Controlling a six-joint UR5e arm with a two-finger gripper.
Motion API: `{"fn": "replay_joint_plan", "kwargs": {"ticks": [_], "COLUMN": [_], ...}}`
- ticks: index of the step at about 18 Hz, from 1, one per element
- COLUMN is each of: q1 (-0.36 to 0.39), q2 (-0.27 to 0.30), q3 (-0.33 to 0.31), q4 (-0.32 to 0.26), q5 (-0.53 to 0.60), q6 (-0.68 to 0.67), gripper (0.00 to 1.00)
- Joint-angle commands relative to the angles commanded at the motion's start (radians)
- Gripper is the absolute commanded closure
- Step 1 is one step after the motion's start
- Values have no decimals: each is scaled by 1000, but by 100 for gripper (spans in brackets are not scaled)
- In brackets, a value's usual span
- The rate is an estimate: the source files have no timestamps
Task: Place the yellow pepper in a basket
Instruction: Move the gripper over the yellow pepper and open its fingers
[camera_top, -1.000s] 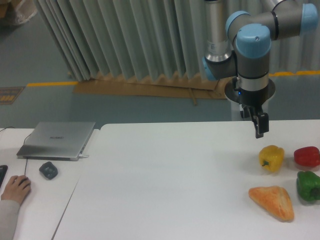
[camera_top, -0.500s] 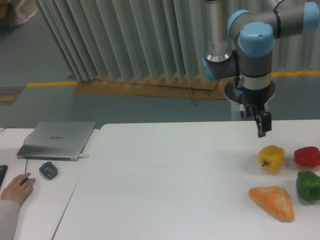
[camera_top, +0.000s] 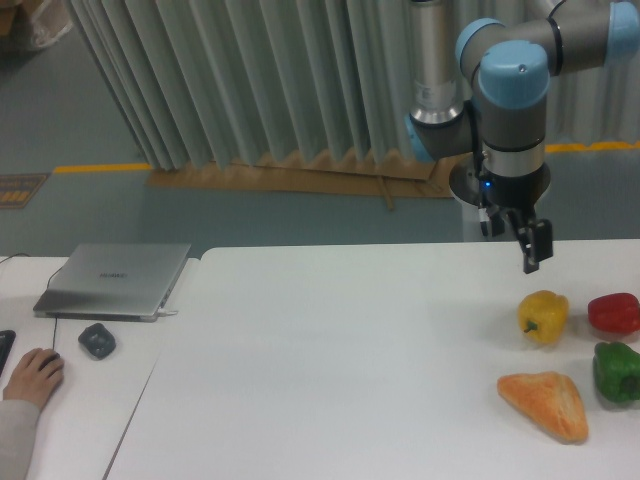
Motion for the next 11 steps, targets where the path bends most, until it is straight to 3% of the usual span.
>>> {"fn": "replay_joint_plan", "kwargs": {"ticks": [8,10,11], "q1": [104,101,101], "q2": [57,48,54], "q3": [-97,-132,-172], "q4": [5,6,53], "q5": [15,11,8], "q6": [-69,-225,-273], "gripper": [0,0,0]}}
